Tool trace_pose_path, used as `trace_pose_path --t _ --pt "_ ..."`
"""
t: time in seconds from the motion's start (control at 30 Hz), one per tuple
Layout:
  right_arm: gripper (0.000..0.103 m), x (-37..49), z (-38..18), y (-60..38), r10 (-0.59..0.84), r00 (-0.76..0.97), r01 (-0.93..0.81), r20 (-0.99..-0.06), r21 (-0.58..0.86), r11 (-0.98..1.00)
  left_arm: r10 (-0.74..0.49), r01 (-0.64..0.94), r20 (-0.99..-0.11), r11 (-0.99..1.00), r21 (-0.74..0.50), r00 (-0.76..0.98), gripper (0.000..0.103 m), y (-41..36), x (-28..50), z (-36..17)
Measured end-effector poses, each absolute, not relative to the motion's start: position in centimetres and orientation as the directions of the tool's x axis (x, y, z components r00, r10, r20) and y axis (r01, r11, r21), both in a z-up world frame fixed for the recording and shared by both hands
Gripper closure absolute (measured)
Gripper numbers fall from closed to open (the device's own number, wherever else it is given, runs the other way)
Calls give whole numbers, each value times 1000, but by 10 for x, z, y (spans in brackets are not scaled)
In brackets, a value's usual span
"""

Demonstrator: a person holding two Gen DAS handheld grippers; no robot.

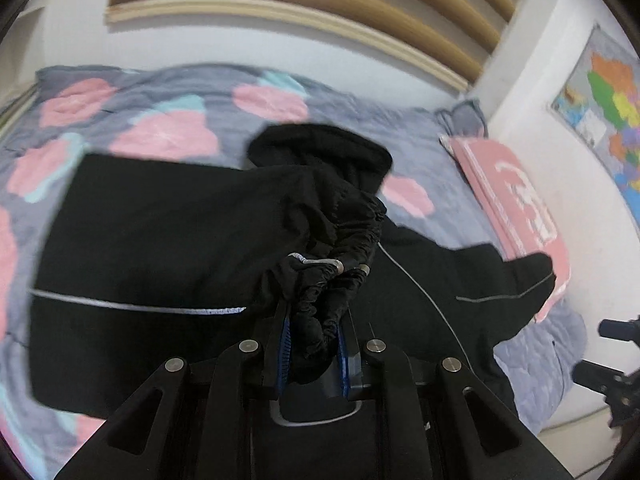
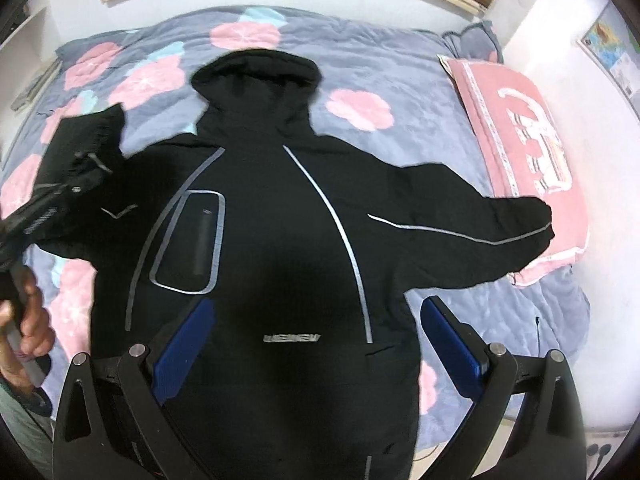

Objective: Fold large clothes
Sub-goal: 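Fold the held sleeve across the jacket body with the left gripper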

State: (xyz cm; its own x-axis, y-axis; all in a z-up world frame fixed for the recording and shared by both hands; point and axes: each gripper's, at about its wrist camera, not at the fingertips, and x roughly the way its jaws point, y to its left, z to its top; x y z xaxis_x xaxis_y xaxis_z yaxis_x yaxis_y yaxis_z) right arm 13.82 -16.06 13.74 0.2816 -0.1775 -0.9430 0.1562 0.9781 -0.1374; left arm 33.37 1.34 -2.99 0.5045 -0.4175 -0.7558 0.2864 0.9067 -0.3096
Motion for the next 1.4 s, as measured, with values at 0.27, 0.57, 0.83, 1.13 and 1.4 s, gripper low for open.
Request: trace_pose_path --t 0.27,0.57,0.83,1.13,1.4 --pt "0 130 91 -210 -175 191 156 -966 -146 977 -474 336 -794 871 -358 381 81 -77 343 -98" --pt "0 133 54 -239 -181 139 135 -974 -162 977 -560 344 -808 806 -481 182 65 -140 347 -184" --pt "0 140 29 -262 -27 209 170 -978 9 985 -786 277 -613 607 -745 74 42 -117 344 -163" --pt "6 205 -37 -228 171 238 123 -956 204 971 -708 296 -660 705 -644 249 41 -39 301 -90" --pt "38 256 -97 -207 396 199 245 -897 437 866 -579 200 -724 813 -546 376 41 39 292 -72"
